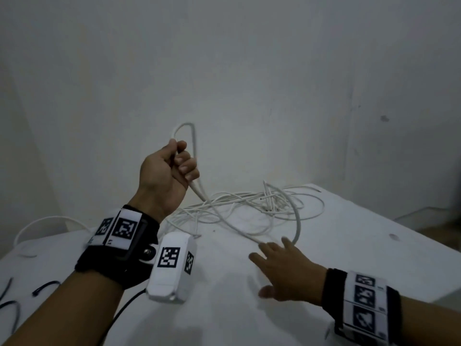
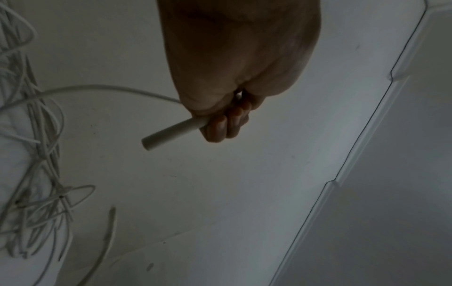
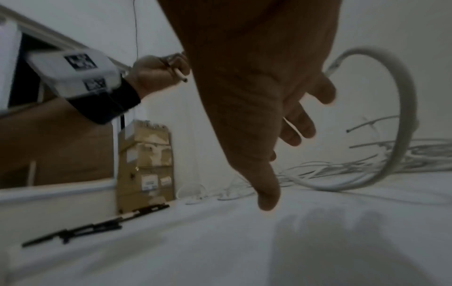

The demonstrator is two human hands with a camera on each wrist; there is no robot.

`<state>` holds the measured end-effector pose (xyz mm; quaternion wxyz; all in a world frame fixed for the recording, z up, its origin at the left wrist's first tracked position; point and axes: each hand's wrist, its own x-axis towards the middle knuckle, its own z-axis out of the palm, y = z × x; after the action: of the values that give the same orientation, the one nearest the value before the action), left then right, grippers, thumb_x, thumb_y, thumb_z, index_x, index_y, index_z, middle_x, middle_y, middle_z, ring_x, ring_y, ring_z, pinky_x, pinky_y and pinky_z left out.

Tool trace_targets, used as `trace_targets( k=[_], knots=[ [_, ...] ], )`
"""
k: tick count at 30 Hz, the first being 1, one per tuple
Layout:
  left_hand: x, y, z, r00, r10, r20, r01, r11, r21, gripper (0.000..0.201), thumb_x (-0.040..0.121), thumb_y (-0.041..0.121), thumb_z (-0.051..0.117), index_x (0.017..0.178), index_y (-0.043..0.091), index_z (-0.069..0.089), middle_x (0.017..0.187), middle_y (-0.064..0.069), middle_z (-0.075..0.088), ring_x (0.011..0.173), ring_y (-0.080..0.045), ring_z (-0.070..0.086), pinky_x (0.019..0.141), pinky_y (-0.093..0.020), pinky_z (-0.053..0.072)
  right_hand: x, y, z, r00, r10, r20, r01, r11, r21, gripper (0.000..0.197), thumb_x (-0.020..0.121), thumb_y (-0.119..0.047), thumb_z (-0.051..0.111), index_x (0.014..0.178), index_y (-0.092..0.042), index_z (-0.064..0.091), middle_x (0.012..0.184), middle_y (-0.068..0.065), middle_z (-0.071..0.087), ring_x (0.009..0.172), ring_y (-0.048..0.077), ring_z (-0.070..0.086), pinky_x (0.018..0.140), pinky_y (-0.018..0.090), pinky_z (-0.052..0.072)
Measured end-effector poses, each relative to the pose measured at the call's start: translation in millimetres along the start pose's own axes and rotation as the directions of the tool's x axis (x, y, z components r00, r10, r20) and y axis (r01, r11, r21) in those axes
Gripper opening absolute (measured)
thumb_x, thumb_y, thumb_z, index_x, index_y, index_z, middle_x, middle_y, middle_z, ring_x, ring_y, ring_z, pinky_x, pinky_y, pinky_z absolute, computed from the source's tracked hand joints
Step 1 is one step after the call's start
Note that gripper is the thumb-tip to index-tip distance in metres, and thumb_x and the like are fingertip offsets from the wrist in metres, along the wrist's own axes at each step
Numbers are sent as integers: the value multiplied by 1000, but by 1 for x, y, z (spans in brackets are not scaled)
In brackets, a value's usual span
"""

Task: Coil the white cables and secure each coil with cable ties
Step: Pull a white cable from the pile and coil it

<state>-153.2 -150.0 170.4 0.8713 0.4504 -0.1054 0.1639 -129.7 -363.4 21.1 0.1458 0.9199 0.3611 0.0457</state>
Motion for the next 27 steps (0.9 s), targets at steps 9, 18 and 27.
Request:
trace_targets(
  k=[9,18,27],
  knots=[
    [-2,5,-38,995,-18,-95,34,985,172,30,103,30,35,87,11,53,51,7,36,40,-6,35,35,-17,28,31,100,5,691,567,-449,-288,785,548,80,76,-41,73,139,-7,36,146,19,34,135,33,34,104,46,33],
    [10,-12,-53,989,-11,-145,49,964,262,26,102,25,37,94,9,56,51,6,37,40,-6,35,32,-17,24,130,132,3,823,565,59,-336,400,853,77,92,-46,53,143,2,23,147,21,35,134,31,37,103,34,32],
    [28,-15,-68,993,28,-112,16,925,380,27,101,26,37,96,9,57,53,4,35,40,-8,33,31,-15,24,200,162,29,657,751,62,-242,133,961,24,87,-16,60,72,1,53,75,18,59,73,28,58,58,30,38]
  ],
)
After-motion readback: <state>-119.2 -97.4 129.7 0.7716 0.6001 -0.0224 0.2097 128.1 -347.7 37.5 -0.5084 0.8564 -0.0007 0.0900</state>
